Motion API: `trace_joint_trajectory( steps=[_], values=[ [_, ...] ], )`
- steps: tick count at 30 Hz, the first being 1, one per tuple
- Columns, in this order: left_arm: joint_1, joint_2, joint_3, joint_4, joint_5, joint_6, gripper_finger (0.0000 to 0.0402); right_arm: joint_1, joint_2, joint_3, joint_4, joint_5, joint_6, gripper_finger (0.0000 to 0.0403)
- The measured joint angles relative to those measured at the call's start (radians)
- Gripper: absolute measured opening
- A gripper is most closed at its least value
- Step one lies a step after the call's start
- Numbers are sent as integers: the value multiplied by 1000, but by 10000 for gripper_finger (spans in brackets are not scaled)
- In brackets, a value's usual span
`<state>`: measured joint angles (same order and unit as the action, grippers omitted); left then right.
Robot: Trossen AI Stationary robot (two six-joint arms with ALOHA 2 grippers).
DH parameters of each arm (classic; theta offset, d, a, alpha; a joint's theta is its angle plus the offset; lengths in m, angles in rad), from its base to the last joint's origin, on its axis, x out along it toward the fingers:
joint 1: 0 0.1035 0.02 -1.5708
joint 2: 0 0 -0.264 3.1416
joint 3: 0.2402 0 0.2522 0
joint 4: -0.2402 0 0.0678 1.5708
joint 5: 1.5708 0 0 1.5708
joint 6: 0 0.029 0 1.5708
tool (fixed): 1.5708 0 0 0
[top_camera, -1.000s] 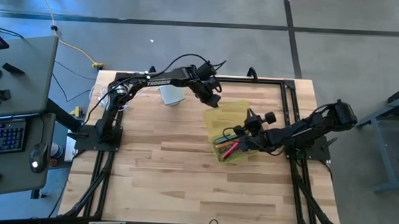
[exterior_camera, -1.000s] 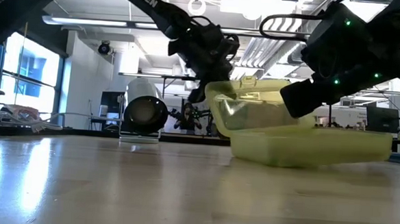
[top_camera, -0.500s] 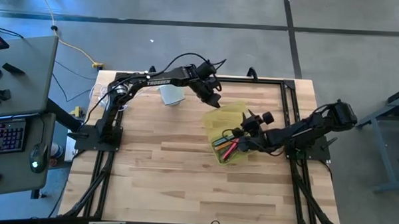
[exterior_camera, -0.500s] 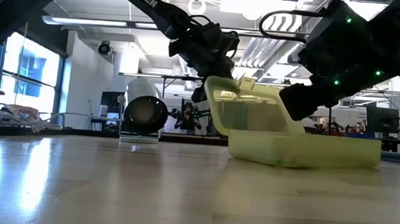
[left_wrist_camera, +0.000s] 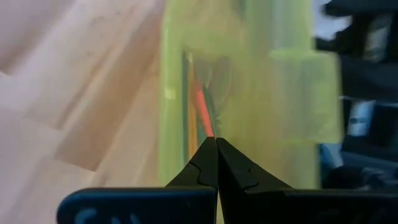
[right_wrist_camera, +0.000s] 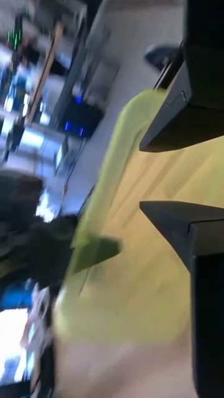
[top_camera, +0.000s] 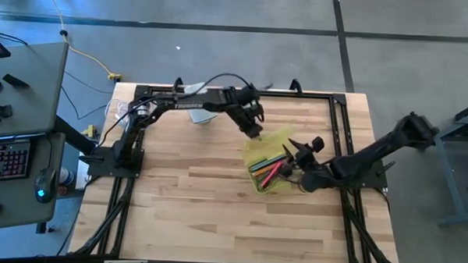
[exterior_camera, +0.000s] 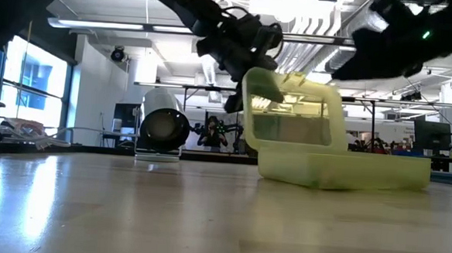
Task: Pick & place school supplies into a supply box
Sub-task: Close the supply box
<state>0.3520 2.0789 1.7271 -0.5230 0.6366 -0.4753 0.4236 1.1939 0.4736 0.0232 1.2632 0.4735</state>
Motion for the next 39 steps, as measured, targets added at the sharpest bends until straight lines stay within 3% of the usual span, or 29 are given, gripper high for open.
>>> trace_joint_trajectory(
  steps=[7,13,16,21,23,29,39],
  values=[
    [-132,0,0,1,-136,0,28,133,-185,0,0,-44,-72,122],
    [-246,13,-1,5,-256,-10,28,193,-249,0,0,-59,-64,122],
    [-289,13,-1,20,-319,-34,28,195,-243,0,-7,-152,-18,122],
    [-350,13,0,31,-472,-67,28,178,-191,0,-81,-412,100,122],
    [-366,13,0,27,-517,-80,28,172,-158,0,-110,-450,151,122],
    [-394,62,-1,46,-542,-133,28,151,-50,0,-139,-458,268,122],
    [-393,123,2,87,-466,-155,28,137,140,2,-170,-613,384,122]
  ],
)
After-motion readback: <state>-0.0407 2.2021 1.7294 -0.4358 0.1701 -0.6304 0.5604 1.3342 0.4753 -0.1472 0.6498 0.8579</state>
